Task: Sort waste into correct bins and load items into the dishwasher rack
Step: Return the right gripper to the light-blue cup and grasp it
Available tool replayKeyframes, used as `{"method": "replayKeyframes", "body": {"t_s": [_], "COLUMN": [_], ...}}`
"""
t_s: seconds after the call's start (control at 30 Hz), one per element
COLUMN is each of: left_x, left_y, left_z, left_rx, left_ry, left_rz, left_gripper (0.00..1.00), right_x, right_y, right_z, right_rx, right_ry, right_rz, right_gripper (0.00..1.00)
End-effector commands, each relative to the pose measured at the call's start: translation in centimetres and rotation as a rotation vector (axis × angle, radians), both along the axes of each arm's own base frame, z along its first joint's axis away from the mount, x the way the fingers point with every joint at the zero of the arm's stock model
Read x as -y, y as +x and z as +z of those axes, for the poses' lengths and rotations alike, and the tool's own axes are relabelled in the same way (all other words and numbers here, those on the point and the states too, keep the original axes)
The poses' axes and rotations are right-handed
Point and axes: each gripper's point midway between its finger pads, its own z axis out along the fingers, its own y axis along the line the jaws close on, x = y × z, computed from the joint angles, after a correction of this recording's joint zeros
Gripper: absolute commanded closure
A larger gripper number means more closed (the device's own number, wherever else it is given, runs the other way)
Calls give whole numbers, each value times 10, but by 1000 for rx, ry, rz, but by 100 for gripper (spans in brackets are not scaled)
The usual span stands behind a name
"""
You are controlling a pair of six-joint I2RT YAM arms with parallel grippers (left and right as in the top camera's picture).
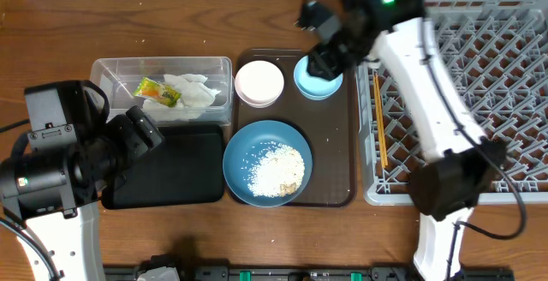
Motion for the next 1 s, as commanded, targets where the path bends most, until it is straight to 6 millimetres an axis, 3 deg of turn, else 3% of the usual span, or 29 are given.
{"method": "replayKeyframes", "body": {"t_s": [0.0,0.33,0.57,0.7,0.97], "left_x": [-3,-3,-3,-3,-3], "left_y": [1,1,1,1,1], "left_z": [5,5,5,5,5], "left_rx": [12,12,12,12,12], "left_ry": [10,10,10,10,10], "left_rz": [11,11,11,11,11], "left_gripper": [8,9,8,8,9], "right_x": [4,-7,-12,-12,-10], "right_y": [5,12,20,21,21], "right_z": [-33,-113,-157,-169,-169], "right_rx": [-5,-125,-159,-172,-175], "right_ry": [-162,-240,-260,-267,-268], "right_rz": [-56,-43,-39,-38,-40], "right_gripper": [60,63,65,68,76]}}
